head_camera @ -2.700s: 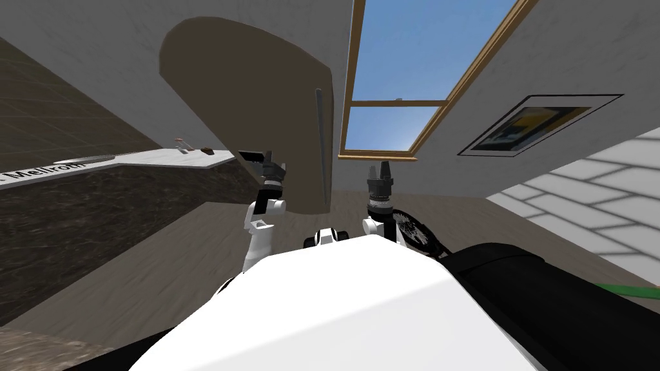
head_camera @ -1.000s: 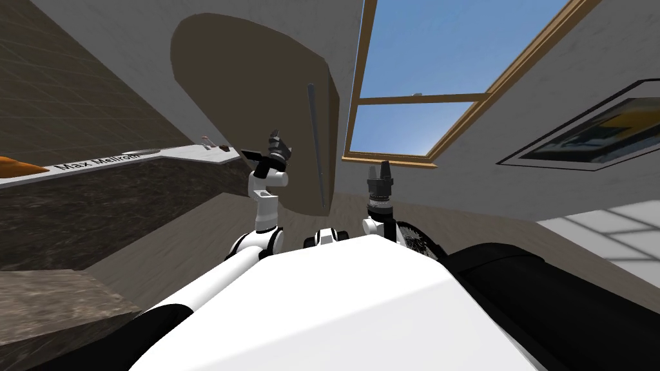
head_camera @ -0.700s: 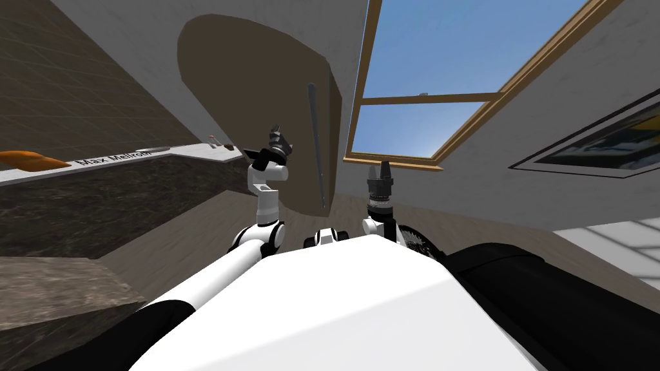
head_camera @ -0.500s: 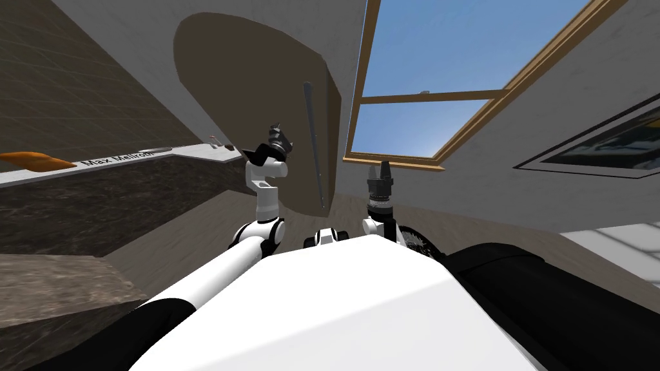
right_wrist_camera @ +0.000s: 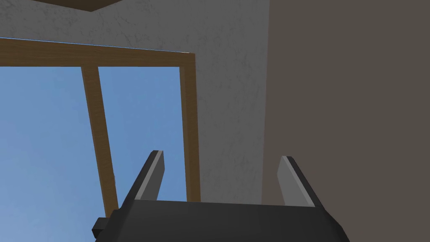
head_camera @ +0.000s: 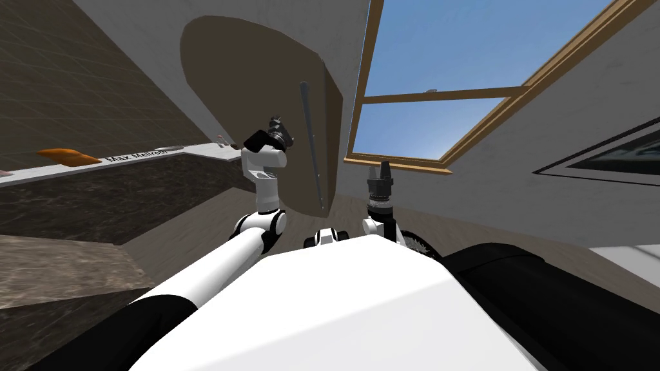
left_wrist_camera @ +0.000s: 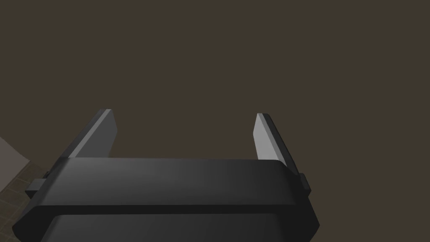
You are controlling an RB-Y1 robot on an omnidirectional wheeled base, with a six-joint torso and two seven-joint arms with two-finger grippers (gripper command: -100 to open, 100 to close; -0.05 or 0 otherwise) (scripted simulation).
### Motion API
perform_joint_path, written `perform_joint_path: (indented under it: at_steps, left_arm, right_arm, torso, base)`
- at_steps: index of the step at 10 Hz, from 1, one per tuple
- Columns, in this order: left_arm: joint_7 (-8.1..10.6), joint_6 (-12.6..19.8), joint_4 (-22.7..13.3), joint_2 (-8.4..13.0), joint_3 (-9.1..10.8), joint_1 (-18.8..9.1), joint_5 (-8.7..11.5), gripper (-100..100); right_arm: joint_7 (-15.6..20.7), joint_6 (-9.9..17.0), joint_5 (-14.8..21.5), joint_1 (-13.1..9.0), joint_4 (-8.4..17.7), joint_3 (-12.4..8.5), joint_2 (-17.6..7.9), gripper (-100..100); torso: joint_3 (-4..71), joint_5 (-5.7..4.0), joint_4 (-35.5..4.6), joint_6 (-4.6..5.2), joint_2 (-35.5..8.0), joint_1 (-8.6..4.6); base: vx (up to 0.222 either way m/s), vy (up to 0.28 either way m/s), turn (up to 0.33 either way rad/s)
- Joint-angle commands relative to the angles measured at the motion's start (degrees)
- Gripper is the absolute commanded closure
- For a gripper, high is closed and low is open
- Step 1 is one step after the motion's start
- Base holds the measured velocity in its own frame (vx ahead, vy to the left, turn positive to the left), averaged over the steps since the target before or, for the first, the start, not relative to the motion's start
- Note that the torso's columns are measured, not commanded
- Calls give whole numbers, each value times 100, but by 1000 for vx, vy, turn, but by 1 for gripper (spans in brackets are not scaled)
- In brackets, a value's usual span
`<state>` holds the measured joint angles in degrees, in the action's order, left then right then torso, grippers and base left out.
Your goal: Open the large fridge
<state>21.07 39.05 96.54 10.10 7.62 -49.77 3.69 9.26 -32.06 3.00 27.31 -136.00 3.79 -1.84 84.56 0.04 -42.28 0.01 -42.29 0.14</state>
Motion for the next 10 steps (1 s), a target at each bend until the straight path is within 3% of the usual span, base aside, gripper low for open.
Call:
perform_joint_path:
  at_steps: [1, 2, 3, 6, 7, 10]
  left_arm:
    - [32, 429, -143, -8, 91, -386, 35, -100]
    - [32, 468, -143, -8, 91, -386, 35, -100]
    - [55, 704, -279, -4, 184, -647, 79, -100]
    - [70, 1167, -410, 3, 280, -1055, 125, -100]
    - [70, 1206, -410, 3, 280, -1055, 125, -100]
    - [81, 1751, -656, 26, 476, -1578, 218, -100]
  right_arm:
    - [0, 0, 0, 1, 0, 0, 0, 0]
    - [0, 0, 0, 0, 0, 0, 0, 0]
    - [0, 0, 0, 0, 0, 0, 0, 0]
    - [0, 0, 0, 0, 0, 0, 1, 0]
    - [0, 0, 0, 0, 0, 0, 0, 0]
    - [0, 0, 0, 0, 0, 0, 0, 0]
  torso:
    - [1, -3, -1, -4, 2, -14]
    - [1, -6, 0, 0, 1, -19]
    - [0, -6, 0, 10, 0, -13]
    - [8, -13, -3, 6, 10, -33]
    - [7, -14, -4, 15, 8, -30]
    - [6, -20, -6, 19, 7, -45]
  base:
    - [18, -90, 85]
    - [2, -39, 15]
    - [-8, -77, 136]
    - [8, -96, 90]
    - [2, -38, 25]
    - [10, -82, 105]
